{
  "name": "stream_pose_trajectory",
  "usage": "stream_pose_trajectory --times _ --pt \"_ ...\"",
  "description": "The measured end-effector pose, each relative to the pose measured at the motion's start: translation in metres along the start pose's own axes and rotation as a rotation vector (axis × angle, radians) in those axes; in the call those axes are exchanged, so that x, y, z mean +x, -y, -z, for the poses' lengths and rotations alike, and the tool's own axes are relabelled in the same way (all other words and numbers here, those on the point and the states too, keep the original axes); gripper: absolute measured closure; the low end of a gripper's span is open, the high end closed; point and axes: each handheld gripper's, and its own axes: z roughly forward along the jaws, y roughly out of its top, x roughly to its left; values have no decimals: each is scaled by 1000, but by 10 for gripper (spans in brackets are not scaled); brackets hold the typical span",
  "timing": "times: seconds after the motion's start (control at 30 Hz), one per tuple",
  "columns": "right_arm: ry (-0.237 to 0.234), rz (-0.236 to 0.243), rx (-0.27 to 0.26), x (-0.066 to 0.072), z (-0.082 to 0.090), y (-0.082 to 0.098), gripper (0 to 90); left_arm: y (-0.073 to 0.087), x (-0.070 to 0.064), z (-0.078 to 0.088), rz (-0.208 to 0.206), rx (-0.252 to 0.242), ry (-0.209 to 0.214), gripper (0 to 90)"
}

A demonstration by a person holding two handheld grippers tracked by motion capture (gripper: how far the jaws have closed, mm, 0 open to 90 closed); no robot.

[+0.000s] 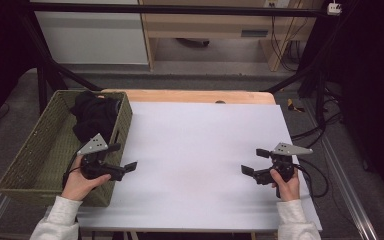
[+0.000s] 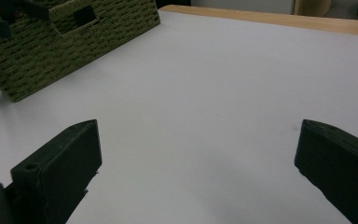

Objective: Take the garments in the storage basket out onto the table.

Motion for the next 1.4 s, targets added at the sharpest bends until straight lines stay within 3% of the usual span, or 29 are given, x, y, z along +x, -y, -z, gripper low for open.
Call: stream_pose_trajectory --times 0.7,0.97,1.4 --pt "8 8 10 0 0 0 10 -5 2 2 -3 18 -20 13" --pt "16 3 19 0 -2 0 11 -13 8 15 20 -18 -44 12" --pt "19 3 17 1 0 0 10 -22 15 27 34 -24 -75 6"
